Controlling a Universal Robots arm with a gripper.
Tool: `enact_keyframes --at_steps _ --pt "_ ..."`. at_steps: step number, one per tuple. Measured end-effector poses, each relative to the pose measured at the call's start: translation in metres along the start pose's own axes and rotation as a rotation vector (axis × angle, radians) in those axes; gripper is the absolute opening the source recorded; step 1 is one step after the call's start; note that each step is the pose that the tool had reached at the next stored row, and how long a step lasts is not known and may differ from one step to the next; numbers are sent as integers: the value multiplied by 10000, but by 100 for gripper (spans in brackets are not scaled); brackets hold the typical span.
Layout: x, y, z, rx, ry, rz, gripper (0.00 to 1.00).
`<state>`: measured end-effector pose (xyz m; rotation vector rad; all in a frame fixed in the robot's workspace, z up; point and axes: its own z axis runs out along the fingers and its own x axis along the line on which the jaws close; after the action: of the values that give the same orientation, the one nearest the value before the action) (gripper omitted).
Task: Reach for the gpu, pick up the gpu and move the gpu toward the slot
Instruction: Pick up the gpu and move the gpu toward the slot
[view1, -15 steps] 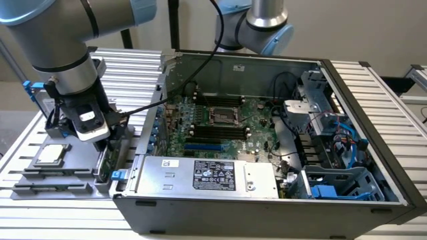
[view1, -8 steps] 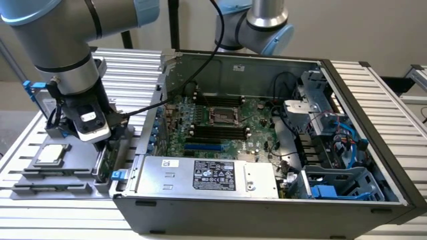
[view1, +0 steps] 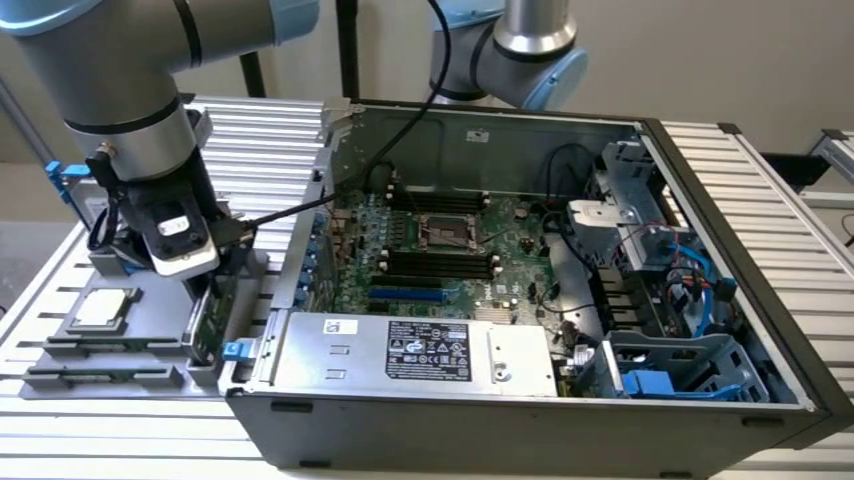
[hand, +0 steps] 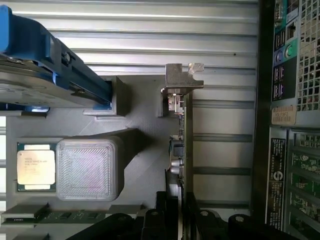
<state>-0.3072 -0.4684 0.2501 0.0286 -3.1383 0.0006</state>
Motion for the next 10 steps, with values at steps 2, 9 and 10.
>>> enact_keyframes --at_steps 2,9,10 --pt "-1 0 -53 0 2 -2 26" --pt "-12 -1 -353 -1 10 -13 26" --pt "-17 -2 -399 -2 10 -15 26"
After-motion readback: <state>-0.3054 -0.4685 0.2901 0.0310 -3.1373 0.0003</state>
